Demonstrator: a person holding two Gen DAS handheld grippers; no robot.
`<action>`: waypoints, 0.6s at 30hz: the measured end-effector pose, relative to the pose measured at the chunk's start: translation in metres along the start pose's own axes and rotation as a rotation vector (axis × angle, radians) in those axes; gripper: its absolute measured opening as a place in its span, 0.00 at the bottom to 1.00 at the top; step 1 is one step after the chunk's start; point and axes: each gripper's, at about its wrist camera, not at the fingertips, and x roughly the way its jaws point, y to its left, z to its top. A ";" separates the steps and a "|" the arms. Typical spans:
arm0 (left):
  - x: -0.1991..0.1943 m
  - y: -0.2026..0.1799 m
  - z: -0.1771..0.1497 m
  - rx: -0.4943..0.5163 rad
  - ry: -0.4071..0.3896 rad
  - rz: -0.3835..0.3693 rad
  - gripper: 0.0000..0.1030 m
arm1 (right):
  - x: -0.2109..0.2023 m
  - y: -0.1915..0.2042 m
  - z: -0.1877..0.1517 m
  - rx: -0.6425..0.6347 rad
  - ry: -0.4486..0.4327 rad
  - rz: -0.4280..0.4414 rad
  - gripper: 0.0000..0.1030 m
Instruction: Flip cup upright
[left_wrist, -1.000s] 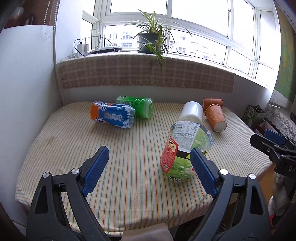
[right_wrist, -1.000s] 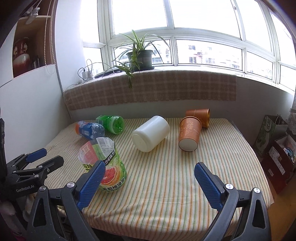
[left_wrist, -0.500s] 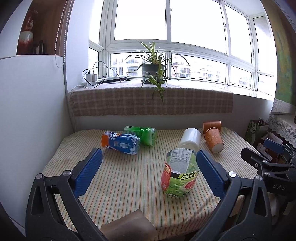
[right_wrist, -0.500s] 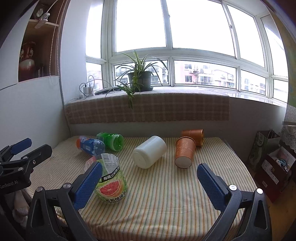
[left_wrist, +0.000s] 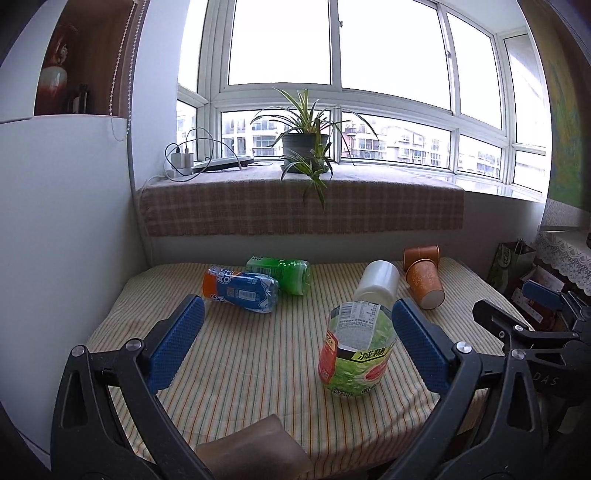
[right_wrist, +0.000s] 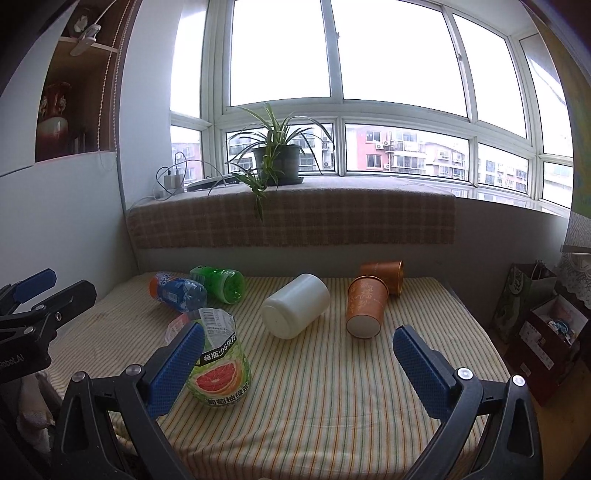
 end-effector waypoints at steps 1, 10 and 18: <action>0.000 0.000 0.000 0.000 0.001 0.000 1.00 | 0.000 0.000 0.000 0.000 0.001 0.001 1.00; 0.000 0.000 0.000 0.000 -0.001 0.001 1.00 | 0.005 0.001 -0.001 -0.003 0.014 0.001 1.00; 0.000 0.000 0.000 -0.001 0.002 0.002 1.00 | 0.007 0.001 0.000 -0.008 0.014 0.000 1.00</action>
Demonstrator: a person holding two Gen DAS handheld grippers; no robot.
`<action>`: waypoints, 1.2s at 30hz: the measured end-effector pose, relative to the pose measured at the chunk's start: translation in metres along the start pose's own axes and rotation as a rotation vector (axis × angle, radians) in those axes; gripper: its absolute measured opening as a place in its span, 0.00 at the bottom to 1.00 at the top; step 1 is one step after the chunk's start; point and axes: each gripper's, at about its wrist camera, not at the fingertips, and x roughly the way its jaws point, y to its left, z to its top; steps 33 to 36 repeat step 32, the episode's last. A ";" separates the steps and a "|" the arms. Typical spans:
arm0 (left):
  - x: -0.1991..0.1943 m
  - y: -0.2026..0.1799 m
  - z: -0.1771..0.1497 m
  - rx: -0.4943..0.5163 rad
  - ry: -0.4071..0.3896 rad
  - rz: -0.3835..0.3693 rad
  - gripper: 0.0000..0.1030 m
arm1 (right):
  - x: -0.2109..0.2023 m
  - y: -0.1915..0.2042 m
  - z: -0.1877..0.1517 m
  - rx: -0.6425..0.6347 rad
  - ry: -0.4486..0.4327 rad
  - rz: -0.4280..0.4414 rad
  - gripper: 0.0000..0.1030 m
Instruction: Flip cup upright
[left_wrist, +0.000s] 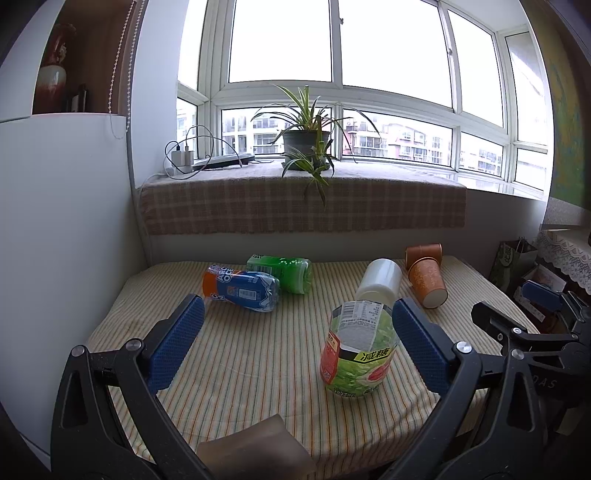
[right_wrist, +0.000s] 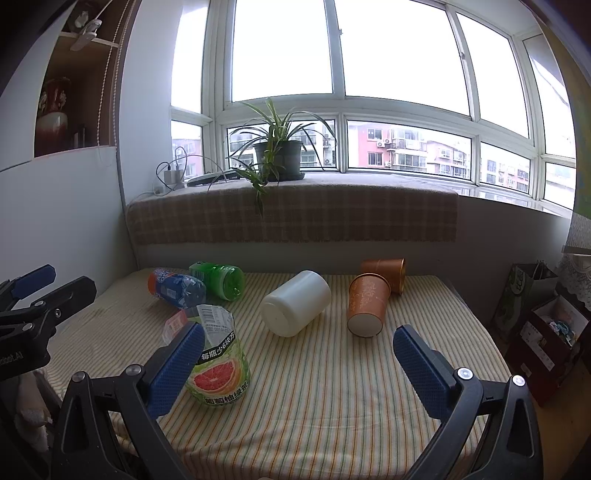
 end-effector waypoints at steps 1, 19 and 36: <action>0.000 0.000 0.000 0.001 0.000 0.000 1.00 | 0.001 0.000 0.000 0.002 0.001 0.000 1.00; 0.006 0.002 -0.001 -0.003 0.004 0.008 1.00 | 0.011 0.000 0.000 -0.003 0.021 0.008 1.00; 0.020 0.011 0.005 -0.009 0.012 0.013 1.00 | 0.022 0.000 0.004 0.000 0.041 0.016 1.00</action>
